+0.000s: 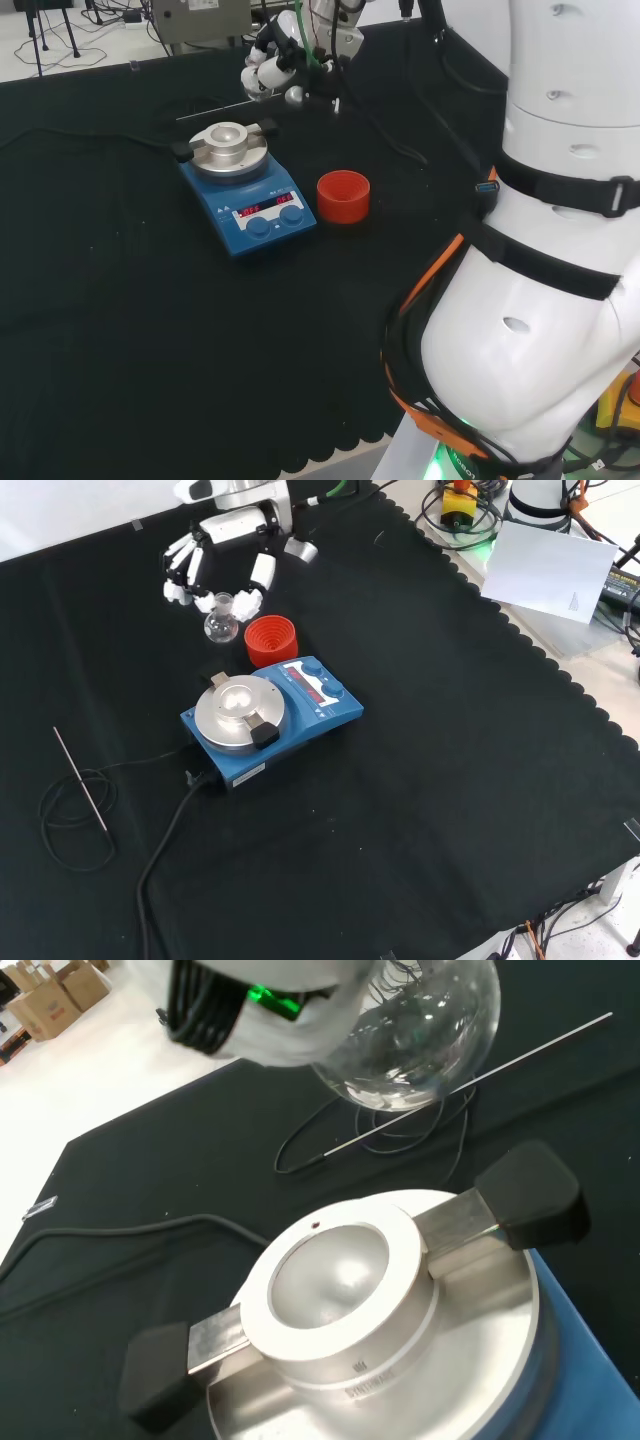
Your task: Place the round-bottom flask on the heater.
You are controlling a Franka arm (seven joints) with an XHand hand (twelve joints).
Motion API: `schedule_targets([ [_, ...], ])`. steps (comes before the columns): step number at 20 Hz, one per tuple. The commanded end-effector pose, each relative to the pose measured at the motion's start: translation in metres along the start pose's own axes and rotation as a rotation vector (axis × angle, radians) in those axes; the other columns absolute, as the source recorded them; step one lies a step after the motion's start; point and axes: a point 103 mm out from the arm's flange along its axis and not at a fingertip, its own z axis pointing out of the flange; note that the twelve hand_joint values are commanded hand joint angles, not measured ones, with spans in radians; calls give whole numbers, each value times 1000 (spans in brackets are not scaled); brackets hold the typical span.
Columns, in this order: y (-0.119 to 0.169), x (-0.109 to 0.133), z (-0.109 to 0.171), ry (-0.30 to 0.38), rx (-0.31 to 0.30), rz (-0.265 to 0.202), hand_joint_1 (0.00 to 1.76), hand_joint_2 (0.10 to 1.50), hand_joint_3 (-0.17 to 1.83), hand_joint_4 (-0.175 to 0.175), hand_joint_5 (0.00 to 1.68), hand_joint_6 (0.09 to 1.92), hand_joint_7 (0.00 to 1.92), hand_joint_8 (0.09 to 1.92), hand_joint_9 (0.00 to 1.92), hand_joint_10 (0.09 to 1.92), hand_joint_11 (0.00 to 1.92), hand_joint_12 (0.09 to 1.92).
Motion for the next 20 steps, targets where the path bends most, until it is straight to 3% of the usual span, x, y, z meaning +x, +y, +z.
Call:
schedule_targets([
  [1,8,8,14,23,56,5,1067,728,691,175,1089,1005,487,546,710,534,246,1311],
  [20,8,24,49,12,110,-12,1068,723,700,175,1090,1007,482,544,708,533,249,1310],
])
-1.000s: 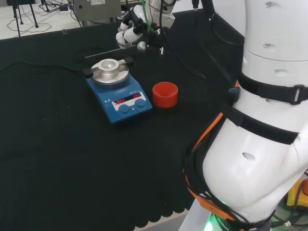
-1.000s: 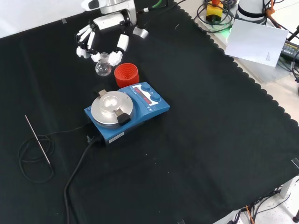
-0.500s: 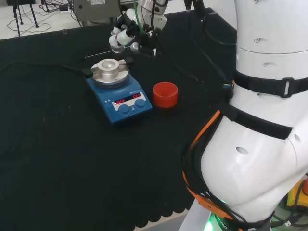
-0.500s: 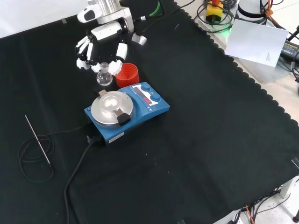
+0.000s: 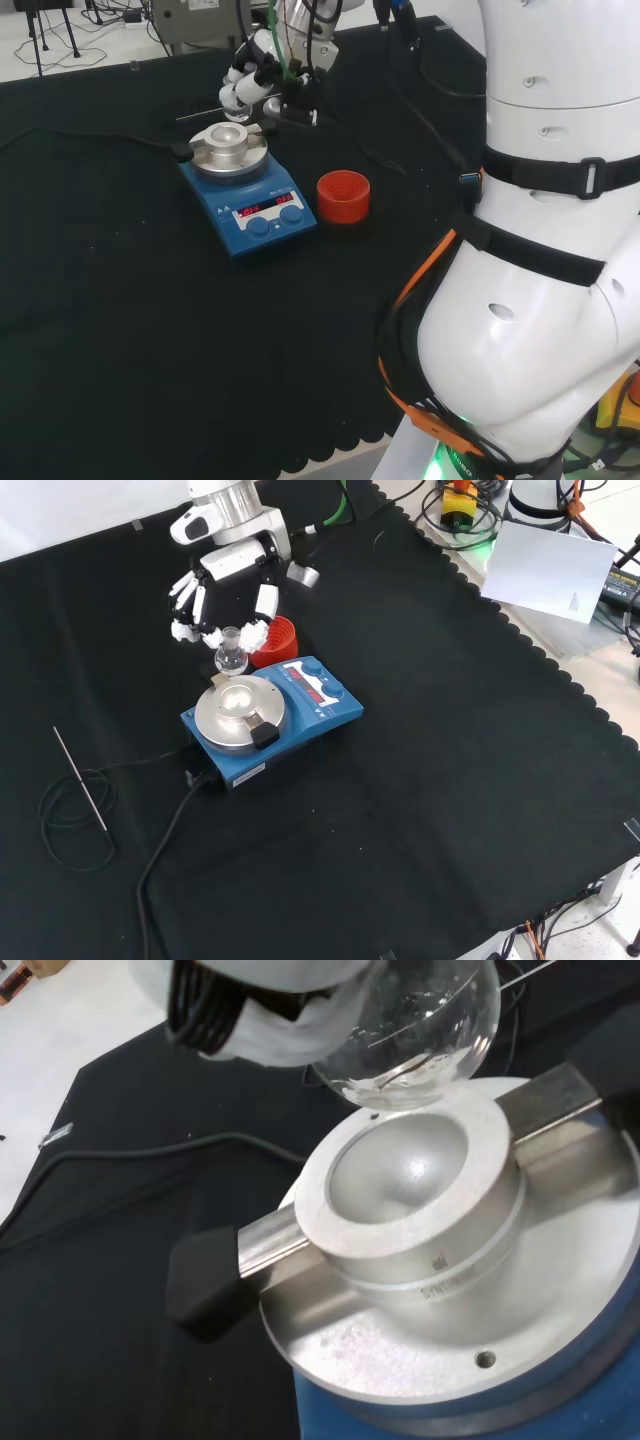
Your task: Place the round-bottom flask on the heater.
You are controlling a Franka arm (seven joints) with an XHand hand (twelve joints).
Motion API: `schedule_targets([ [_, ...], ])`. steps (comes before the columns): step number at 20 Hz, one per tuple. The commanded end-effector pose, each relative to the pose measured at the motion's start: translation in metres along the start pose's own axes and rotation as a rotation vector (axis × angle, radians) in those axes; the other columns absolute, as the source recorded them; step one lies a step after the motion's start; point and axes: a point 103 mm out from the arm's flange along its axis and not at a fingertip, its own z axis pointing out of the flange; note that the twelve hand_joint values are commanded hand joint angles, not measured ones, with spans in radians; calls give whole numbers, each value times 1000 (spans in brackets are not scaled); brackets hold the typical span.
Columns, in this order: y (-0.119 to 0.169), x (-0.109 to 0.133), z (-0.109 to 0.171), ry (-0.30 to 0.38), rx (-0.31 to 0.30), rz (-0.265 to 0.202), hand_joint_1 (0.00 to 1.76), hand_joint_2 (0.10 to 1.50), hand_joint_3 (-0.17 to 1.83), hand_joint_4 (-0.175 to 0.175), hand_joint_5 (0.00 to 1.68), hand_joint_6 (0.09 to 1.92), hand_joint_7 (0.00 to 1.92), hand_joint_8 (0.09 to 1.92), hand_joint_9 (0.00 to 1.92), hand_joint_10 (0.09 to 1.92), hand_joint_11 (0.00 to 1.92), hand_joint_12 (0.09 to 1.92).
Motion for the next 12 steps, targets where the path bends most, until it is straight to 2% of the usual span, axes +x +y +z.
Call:
schedule_targets([
  [1,4,2,11,-5,14,-2,1068,723,701,175,1090,1007,482,544,708,533,249,1310],
  [12,14,2,23,-2,34,-1,1068,721,704,175,1090,1008,482,544,707,533,250,1310],
])
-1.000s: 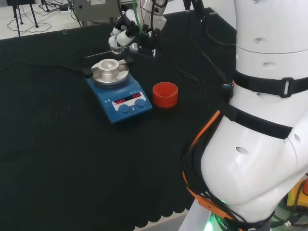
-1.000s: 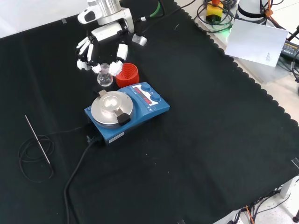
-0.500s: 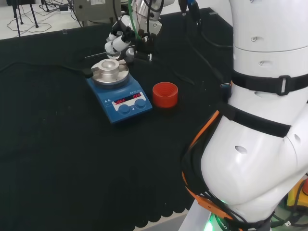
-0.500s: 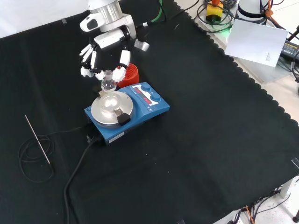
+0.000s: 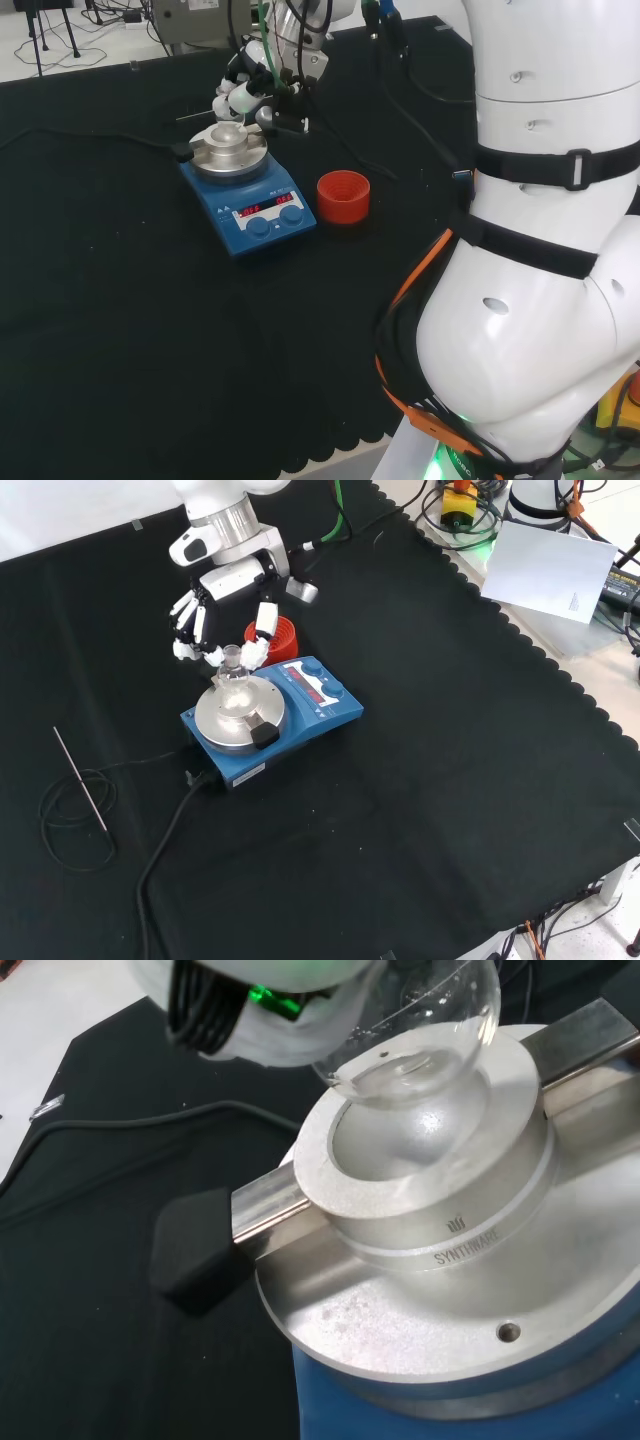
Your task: Place the round-bottom flask on the heater.
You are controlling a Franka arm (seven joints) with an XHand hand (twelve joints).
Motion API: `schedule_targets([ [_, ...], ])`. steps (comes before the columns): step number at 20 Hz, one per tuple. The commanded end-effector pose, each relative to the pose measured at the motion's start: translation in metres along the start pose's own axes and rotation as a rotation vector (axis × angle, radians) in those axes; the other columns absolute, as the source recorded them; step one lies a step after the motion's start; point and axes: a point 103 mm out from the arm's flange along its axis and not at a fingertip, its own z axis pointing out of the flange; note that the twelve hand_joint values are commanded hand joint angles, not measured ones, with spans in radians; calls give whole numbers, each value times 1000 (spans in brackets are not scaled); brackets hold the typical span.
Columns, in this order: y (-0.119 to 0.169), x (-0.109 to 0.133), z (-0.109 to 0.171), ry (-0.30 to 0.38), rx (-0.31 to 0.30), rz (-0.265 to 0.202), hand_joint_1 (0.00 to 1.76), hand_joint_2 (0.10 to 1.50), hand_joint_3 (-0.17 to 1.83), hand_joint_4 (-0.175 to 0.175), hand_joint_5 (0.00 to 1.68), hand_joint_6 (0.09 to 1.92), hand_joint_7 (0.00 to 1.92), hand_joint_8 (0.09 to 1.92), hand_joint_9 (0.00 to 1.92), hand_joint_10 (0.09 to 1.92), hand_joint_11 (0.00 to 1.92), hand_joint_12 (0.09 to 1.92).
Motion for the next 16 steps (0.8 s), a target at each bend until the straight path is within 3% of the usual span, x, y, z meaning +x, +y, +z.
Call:
schedule_targets([
  [1,3,0,3,2,9,0,1068,721,705,175,1090,1008,482,544,707,533,251,1310],
  [16,4,-5,10,6,31,4,1068,718,709,175,1090,1010,482,544,707,534,253,1310],
])
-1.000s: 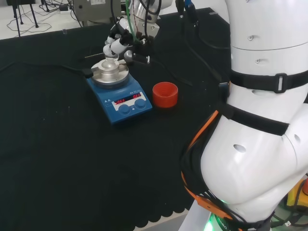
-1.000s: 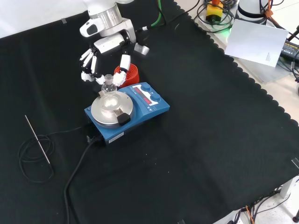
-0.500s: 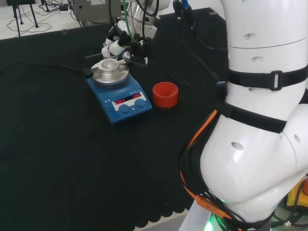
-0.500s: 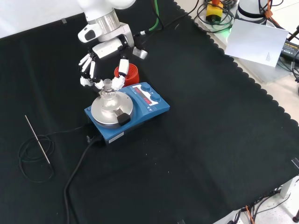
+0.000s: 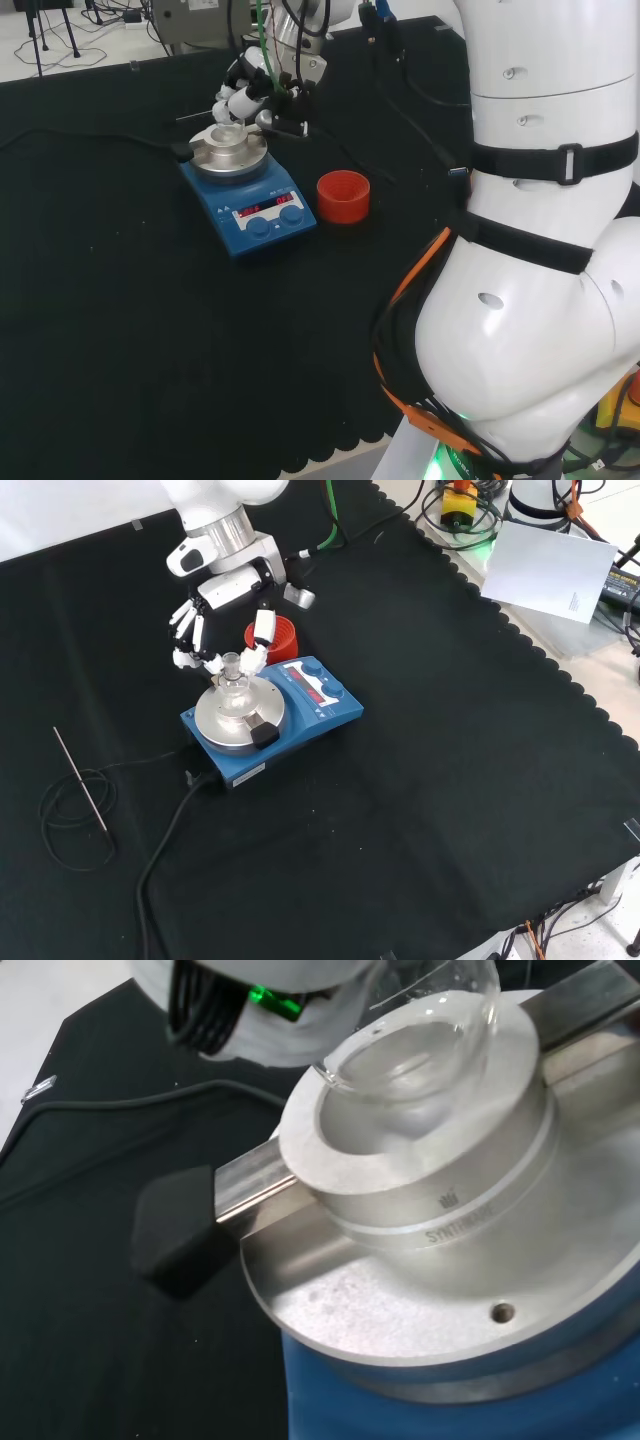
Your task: Place the round-bottom flask on the heater.
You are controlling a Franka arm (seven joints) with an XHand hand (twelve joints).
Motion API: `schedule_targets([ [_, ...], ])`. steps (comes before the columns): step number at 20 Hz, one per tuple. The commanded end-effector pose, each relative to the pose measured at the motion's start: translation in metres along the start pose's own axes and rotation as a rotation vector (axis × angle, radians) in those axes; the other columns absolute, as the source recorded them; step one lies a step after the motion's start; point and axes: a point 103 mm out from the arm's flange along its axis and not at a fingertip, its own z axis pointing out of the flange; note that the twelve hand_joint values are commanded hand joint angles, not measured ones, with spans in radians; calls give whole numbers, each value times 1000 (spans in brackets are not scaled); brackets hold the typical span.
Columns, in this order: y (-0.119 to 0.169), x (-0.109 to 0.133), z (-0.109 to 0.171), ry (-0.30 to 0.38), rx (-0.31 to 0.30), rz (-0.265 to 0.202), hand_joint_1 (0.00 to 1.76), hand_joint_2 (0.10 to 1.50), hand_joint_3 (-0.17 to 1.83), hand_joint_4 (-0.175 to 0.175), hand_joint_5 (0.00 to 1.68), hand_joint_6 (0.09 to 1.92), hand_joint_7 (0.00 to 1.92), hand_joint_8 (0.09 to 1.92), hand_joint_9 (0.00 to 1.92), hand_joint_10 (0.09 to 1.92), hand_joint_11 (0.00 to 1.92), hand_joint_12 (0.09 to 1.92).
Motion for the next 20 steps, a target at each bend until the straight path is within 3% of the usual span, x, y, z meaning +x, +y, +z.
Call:
schedule_targets([
  [1,-1,1,2,-4,4,1,1068,718,709,175,1090,1010,482,544,707,534,253,1310],
  [20,1,4,17,-9,26,-10,1069,716,713,175,1090,1011,481,545,706,535,255,1309],
])
